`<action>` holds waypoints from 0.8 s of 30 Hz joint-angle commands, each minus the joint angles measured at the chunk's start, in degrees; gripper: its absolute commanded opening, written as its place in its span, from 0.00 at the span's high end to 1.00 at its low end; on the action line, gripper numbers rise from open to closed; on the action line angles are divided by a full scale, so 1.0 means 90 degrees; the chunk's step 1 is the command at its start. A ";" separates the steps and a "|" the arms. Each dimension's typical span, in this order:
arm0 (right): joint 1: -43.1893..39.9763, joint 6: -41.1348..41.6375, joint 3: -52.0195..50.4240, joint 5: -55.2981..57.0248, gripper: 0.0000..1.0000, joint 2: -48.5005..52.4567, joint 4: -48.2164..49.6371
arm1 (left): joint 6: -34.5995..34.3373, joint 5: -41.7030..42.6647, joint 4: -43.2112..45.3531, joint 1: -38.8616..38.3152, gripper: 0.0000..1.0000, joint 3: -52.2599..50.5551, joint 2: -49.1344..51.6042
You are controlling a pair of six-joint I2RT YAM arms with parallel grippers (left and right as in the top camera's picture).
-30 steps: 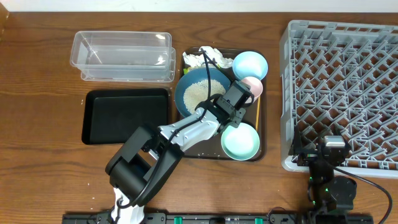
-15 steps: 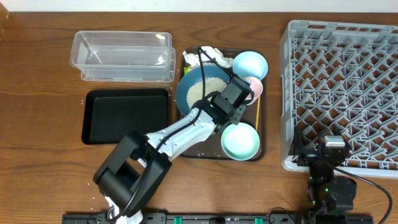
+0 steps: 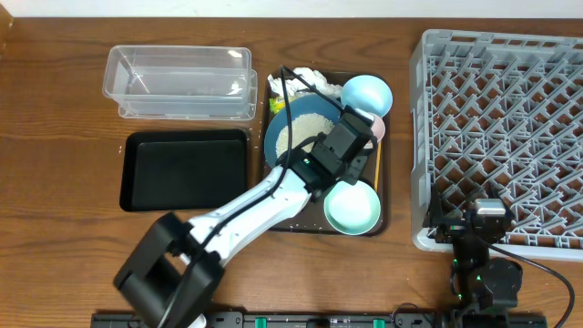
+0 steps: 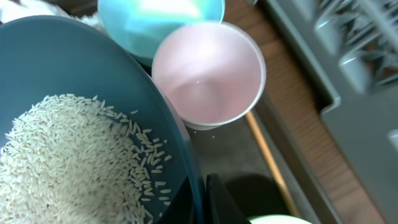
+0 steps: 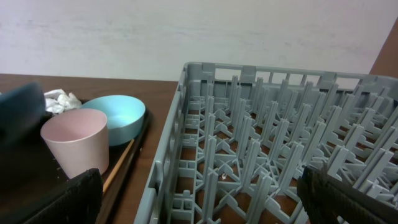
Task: Sort waste into correct bins and load items into the dishwasher rack
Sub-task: 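Lift the blue bowl with the left gripper over the black tray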
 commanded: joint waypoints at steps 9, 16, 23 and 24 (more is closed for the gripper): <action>-0.0029 -0.0051 -0.0007 -0.0029 0.01 -0.0015 -0.0027 | -0.0505 -0.0299 -0.0629 0.0044 0.94 0.0036 -0.1190; -0.0029 -0.0051 -0.0007 -0.0029 0.01 -0.0015 -0.0027 | -0.1421 -0.0299 -0.1212 0.0646 0.94 0.0036 -0.1688; -0.0029 -0.0051 -0.0007 -0.0029 0.01 -0.0015 -0.0027 | -0.2378 -0.0022 -0.1940 0.1693 0.94 0.0036 -0.1940; -0.0029 -0.0051 -0.0007 -0.0029 0.01 -0.0015 -0.0027 | -0.2380 0.0187 -0.1989 0.1863 0.94 0.0036 -0.1940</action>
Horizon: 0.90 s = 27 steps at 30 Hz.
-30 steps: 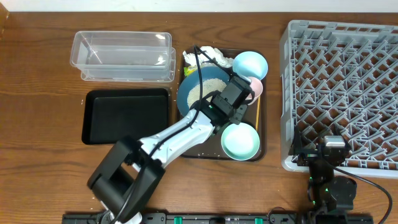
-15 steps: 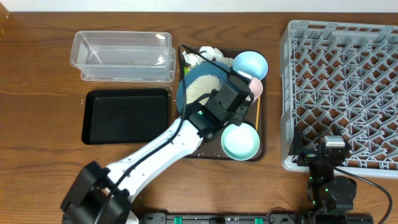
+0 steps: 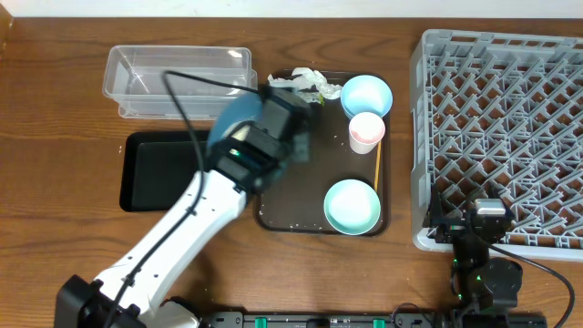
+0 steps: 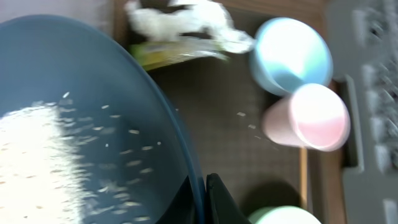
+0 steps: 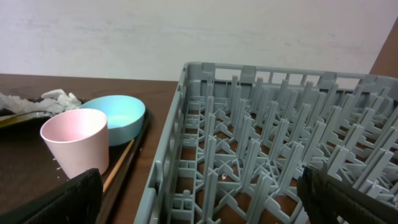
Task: Sort waste into correct bins and load items into the dishwasher rack
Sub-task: 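Lift the blue bowl with the left gripper over the black tray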
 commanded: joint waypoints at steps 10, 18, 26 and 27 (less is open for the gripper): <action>-0.0029 -0.0051 -0.0007 -0.0029 0.01 -0.0015 -0.0027 | -0.0355 0.2118 -0.0097 0.1494 0.94 0.0029 -0.0189; -0.0029 -0.0049 -0.0007 -0.0029 0.01 -0.0015 -0.0027 | -0.0325 0.3271 -0.0124 0.2050 0.94 0.0029 -0.0189; -0.0029 -0.0051 -0.0007 -0.0029 0.01 -0.0015 -0.0027 | -0.0282 0.3898 -0.0177 0.2574 0.93 0.0029 -0.0189; -0.0029 -0.0051 -0.0007 -0.0029 0.01 -0.0015 -0.0027 | -0.0282 0.4075 -0.0189 0.2662 0.94 0.0029 -0.0189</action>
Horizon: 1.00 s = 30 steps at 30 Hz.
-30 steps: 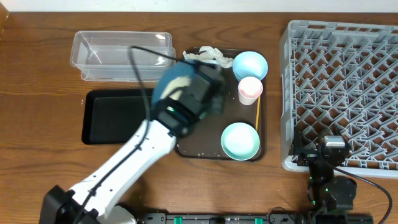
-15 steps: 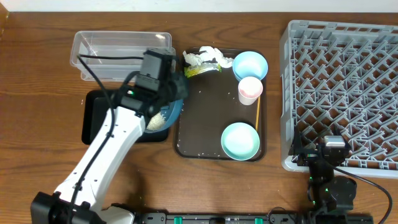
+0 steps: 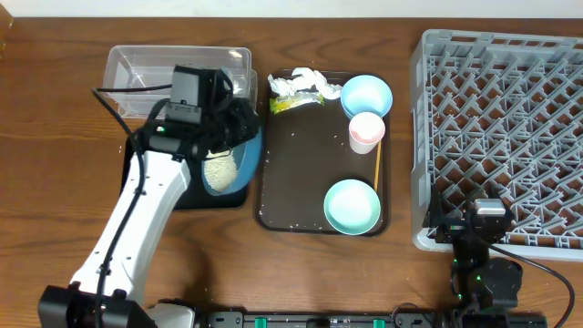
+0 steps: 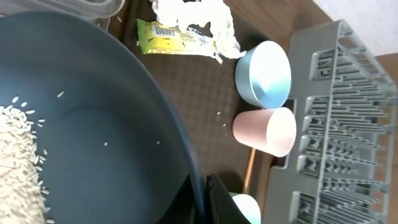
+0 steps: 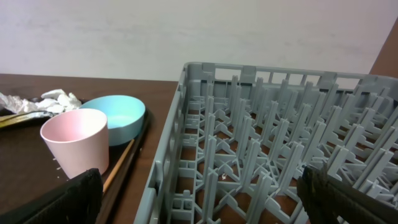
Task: Sort waste into correct bins and load items into the dishwasher rack
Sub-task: 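Lift the blue bowl with the left gripper over the black tray, then tilt the blue bowl with the left gripper, pouring rice onto black tray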
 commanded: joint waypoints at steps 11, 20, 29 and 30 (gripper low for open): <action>-0.0029 -0.0051 -0.0007 -0.0029 0.01 -0.0015 -0.0027 | 0.0192 0.1780 -0.0134 0.0976 0.94 0.0012 -0.0168; -0.0029 -0.0051 -0.0007 -0.0029 0.01 -0.0015 -0.0027 | 0.0333 0.2431 -0.0182 0.1396 0.94 0.0010 -0.0168; -0.0029 -0.0051 -0.0007 -0.0029 0.01 -0.0015 -0.0027 | 0.0427 0.3152 -0.0209 0.1836 0.94 -0.0015 -0.0168; -0.0029 -0.0051 -0.0007 -0.0029 0.01 -0.0015 -0.0027 | 0.0454 0.3232 -0.0209 0.1882 0.94 -0.0015 -0.0168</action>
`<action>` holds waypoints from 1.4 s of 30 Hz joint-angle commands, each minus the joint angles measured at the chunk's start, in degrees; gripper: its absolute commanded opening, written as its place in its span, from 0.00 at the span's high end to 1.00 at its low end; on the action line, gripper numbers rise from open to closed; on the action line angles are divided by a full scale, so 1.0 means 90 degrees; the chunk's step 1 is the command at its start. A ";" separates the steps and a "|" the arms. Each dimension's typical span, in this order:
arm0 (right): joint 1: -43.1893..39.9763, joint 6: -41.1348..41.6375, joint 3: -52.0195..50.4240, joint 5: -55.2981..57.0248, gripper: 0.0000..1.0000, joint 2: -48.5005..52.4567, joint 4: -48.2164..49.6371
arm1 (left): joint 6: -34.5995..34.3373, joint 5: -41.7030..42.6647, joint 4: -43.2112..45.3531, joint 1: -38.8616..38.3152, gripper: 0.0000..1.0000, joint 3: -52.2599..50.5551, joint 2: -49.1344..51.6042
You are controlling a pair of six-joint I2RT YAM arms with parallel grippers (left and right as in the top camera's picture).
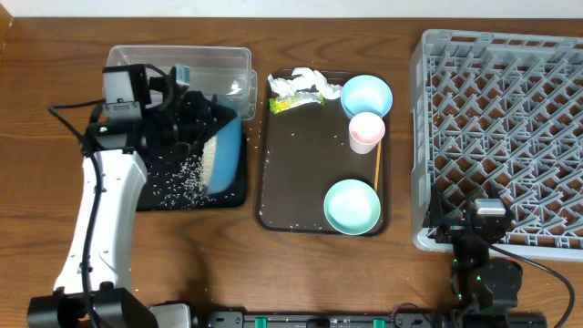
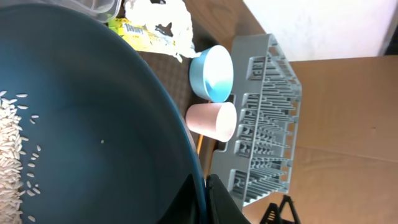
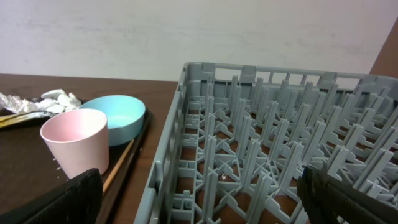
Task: Sort waste into correct bins and load items into the dishwasher rack
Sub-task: 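Tilt the blue bowl with the left gripper, pouring rice onto black tray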
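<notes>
My left gripper (image 2: 203, 194) is shut on the rim of a dark blue plate (image 1: 224, 150). The plate stands steeply tilted over the black tray bin (image 1: 146, 199), and white rice (image 1: 179, 179) lies scattered on the bin's floor. A little rice (image 2: 15, 143) still clings inside the plate. On the brown serving tray (image 1: 310, 173) sit a light blue bowl (image 1: 366, 94), a pink cup (image 1: 366, 130), a mint bowl (image 1: 352, 207), a chopstick (image 1: 378, 175) and crumpled wrappers (image 1: 301, 87). My right gripper (image 3: 199, 208) rests open at the near edge of the grey dish rack (image 1: 501, 128).
A clear plastic bin (image 1: 196, 64) stands behind the black bin, close to the tilted plate. The rack's wall (image 3: 168, 143) rises just ahead of the right gripper. Stray rice grains dot the brown tray.
The left arm has shifted left and the plate is tipped much steeper. Most of the rice that lay in the plate now lies on the black bin's floor. The right arm is unchanged.
The left gripper first gripped the rice-filled plate on the brown tray. Then the plate was lifted over the tray's left edge, then held over the black bin. Now it is tipped there with the rice spilled into the bin. The right gripper stayed open at the rack.
</notes>
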 commanded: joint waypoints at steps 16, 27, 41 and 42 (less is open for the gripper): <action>-0.0029 -0.0051 -0.0007 -0.0027 0.01 -0.0015 -0.0027 | 0.0583 0.1209 -0.0226 0.0787 0.94 -0.0027 -0.0165; -0.0029 -0.0051 -0.0007 -0.0027 0.01 -0.0015 -0.0027 | 0.0782 0.1894 -0.0233 0.1324 0.94 -0.0367 -0.0165; -0.0029 -0.0051 -0.0007 -0.0027 0.01 -0.0015 -0.0027 | 0.1042 0.2895 -0.0017 0.2047 0.94 -0.0644 -0.0165; -0.0029 -0.0049 -0.0007 -0.0027 0.01 -0.0015 -0.0027 | 0.1042 0.3087 -0.0024 0.2059 0.94 -0.0648 -0.0165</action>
